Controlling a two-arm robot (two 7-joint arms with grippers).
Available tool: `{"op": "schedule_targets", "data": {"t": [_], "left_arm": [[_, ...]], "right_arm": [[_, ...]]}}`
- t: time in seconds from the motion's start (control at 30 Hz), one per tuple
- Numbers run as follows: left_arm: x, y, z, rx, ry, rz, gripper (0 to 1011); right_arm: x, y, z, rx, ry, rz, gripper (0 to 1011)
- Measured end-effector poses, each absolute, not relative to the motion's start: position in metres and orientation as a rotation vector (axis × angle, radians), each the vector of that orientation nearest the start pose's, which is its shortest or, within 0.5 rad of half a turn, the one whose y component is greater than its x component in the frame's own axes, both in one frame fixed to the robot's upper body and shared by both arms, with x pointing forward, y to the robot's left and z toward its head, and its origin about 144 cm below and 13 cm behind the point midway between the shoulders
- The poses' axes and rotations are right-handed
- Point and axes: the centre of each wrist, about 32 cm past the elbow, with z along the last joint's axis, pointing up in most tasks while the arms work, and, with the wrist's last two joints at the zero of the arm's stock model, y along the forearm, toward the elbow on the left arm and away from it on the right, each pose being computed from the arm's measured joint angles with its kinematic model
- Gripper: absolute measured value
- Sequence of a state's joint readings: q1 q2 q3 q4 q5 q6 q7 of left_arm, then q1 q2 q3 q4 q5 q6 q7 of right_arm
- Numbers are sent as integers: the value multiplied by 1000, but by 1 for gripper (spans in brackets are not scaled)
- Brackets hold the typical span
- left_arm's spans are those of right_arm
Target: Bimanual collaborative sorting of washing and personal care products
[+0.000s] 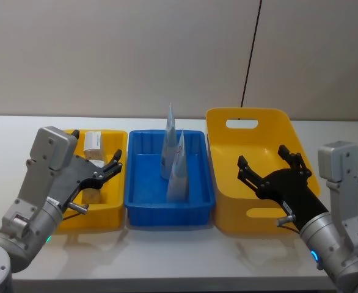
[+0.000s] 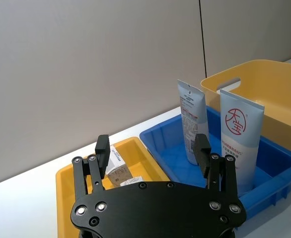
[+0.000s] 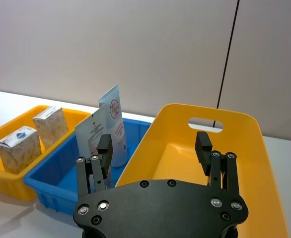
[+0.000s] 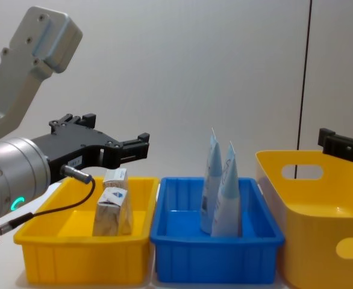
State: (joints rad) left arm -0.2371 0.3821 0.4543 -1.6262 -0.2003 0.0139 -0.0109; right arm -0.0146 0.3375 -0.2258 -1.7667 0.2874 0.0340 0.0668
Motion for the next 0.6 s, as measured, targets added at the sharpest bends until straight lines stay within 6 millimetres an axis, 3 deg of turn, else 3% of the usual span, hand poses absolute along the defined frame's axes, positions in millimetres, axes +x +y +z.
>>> {"op": "schedule_targets", "data": {"t": [0.6], "left_arm": [[492,198,1204,61,-268,1124,1001]], "right_arm": [[443,-237,1189,26,-75,-1230,1002]]}}
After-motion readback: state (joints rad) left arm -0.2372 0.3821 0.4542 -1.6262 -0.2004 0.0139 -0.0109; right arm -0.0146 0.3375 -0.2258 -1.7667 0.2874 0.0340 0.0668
